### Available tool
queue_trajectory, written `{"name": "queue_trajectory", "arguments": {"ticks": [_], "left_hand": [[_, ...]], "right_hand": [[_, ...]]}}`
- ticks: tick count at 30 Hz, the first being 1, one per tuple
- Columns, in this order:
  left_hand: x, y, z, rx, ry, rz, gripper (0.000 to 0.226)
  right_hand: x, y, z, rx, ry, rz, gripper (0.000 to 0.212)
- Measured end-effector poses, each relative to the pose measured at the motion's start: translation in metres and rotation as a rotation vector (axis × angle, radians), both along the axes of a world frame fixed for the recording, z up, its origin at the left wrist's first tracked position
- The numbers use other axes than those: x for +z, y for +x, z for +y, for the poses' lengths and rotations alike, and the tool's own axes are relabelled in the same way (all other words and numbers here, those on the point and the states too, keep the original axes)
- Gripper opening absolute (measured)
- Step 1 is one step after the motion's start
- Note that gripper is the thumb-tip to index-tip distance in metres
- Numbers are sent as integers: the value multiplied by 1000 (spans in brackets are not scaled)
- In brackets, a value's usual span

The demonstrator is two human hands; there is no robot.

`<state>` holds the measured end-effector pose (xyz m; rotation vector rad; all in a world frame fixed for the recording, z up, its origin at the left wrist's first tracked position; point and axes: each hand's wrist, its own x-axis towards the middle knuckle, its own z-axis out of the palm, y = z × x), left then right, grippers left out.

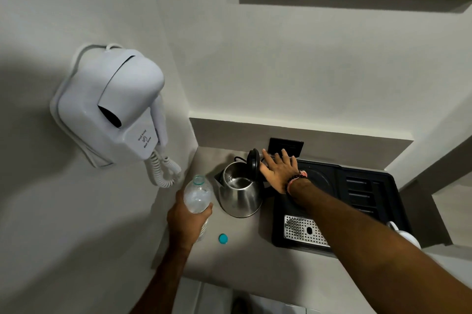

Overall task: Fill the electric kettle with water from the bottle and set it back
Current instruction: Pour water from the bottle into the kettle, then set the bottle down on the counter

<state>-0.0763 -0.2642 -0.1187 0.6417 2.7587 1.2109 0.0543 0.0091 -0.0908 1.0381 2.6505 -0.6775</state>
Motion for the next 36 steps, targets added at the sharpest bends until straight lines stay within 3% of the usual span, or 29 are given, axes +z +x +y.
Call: {"name": "queue_trajectory", "arguments": {"ticks": [5,14,19,22,24,28,32,36], "left_hand": [[-15,8,2,97,183,-34,83],[-21,10,-8,172,192,-60,105],[-34,27,-31,117,198,-63,88],[-46,39,-38,186,199,-127,95],[-56,57,-43,222,186,-137,80],[-69,98,-40,140,47,-4,35],[-72,95,-14,-163,-202,-17,25],[-76,84,8,-364,-474,-19,40]], "right_hand": [[-3,1,1,-1,13,-10,90],[-1,1,-2,-5,11,18,96],[-2,0,-3,-16,4,25,96],[-2,2,-4,-12,-4,25,95],[-1,1,-4,-7,-4,20,96],[-2,1,-5,-14,-11,15,97],[-2,2,-5,-18,-16,11,96],[0,2,-5,-26,-23,-8,96]]}}
